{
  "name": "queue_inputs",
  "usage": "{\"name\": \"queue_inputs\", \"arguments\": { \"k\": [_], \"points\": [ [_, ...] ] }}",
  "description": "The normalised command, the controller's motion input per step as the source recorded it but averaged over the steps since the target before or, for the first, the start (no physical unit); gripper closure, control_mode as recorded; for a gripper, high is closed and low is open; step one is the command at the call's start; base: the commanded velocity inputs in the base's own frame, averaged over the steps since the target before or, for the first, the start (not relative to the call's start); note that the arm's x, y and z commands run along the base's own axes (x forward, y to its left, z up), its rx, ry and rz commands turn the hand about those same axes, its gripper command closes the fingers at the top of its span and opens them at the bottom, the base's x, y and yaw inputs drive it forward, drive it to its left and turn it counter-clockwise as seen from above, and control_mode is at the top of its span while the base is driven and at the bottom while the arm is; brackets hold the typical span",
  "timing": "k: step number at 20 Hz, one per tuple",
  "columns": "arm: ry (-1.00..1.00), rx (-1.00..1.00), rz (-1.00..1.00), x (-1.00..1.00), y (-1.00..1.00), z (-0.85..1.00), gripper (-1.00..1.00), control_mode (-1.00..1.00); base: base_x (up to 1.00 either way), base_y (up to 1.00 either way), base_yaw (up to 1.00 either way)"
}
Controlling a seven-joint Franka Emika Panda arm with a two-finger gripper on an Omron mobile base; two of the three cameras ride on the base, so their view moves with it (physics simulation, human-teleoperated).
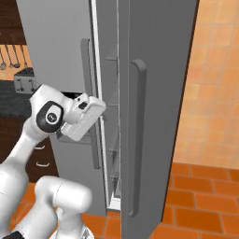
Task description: Take the strawberry from the fridge and place it on top of the pancake, located on the dining counter.
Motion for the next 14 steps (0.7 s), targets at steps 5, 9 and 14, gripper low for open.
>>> {"name": "queue_inputs", "arguments": {
  "k": [5,9,14],
  "points": [
    [0.14,-0.08,0.00,1.00,-0.08,-0.35,-1.00,-1.00,0.00,0.00,0.00],
    [0.15,-0.01,-0.01,0.89,-0.46,-0.64,-1.00,-1.00,0.00,0.00,0.00],
    [0.11,-0.08,-0.07,0.42,-0.56,-0.64,-1.00,-1.00,0.00,0.00,0.00]
  ]
}}
